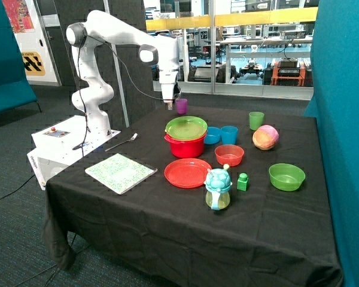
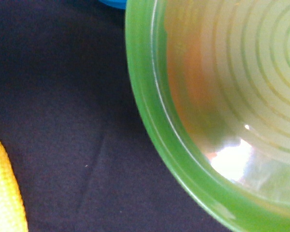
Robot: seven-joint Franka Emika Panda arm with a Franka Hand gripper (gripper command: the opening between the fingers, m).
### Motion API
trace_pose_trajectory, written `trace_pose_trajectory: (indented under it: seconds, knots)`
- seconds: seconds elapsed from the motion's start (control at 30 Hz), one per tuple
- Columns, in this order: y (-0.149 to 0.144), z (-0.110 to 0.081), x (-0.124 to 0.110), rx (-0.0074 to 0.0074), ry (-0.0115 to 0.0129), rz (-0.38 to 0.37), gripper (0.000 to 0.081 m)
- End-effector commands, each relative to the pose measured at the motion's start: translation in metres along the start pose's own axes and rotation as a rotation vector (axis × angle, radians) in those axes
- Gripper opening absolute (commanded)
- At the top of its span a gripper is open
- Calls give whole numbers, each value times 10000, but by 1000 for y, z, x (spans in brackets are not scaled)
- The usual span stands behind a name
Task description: Hide the teddy bear in the red bowl
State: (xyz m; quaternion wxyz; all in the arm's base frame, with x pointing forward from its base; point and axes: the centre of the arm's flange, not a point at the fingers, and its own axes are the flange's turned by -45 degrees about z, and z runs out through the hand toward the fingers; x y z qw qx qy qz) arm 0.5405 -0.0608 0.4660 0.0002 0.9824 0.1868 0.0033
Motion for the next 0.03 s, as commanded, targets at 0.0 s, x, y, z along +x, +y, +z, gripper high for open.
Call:
trace_pose_trajectory:
  seconds: [0.0]
  knots:
    - [2, 5, 11, 16, -64, -160, 662]
